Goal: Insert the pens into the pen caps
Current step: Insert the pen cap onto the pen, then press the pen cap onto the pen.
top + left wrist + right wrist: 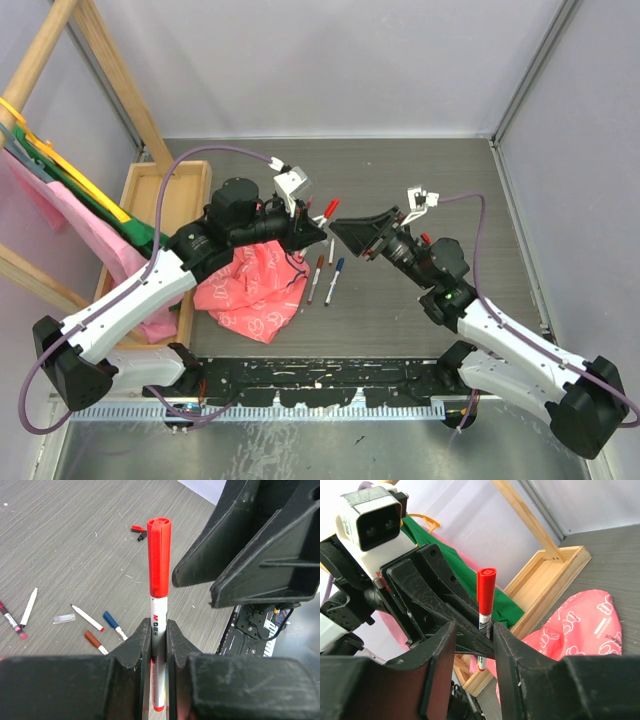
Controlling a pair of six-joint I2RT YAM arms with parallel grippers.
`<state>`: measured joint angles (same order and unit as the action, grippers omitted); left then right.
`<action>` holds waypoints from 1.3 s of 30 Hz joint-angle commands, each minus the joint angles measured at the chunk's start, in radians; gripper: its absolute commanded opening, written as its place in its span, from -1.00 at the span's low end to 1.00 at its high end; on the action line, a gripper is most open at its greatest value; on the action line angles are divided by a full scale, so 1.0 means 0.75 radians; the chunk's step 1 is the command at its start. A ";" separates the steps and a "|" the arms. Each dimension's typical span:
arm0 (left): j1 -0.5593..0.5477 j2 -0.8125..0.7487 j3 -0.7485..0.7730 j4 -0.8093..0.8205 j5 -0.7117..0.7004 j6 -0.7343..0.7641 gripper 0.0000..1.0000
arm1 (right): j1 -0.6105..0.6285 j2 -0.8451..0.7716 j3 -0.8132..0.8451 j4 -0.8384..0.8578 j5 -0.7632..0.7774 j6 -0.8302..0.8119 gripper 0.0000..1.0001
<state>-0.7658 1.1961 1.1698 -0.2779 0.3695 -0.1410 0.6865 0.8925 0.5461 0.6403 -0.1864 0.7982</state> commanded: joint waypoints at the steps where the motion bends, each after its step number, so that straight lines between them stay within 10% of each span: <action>1: 0.000 -0.032 0.020 0.097 -0.006 0.014 -1.00 | 0.005 -0.086 0.082 -0.082 0.082 -0.081 -0.14; 20: -0.001 -0.044 0.016 0.117 0.099 0.017 -1.00 | 0.003 0.085 0.415 -0.381 0.218 -0.125 0.18; 39: -0.001 -0.059 0.013 0.124 0.096 0.011 -1.00 | 0.004 0.106 0.352 -0.238 0.092 -0.100 -0.38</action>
<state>-0.7658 1.1904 1.1698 -0.2565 0.4248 -0.1406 0.6861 0.9733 0.8139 0.3954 -0.0914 0.7181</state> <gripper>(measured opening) 0.119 0.344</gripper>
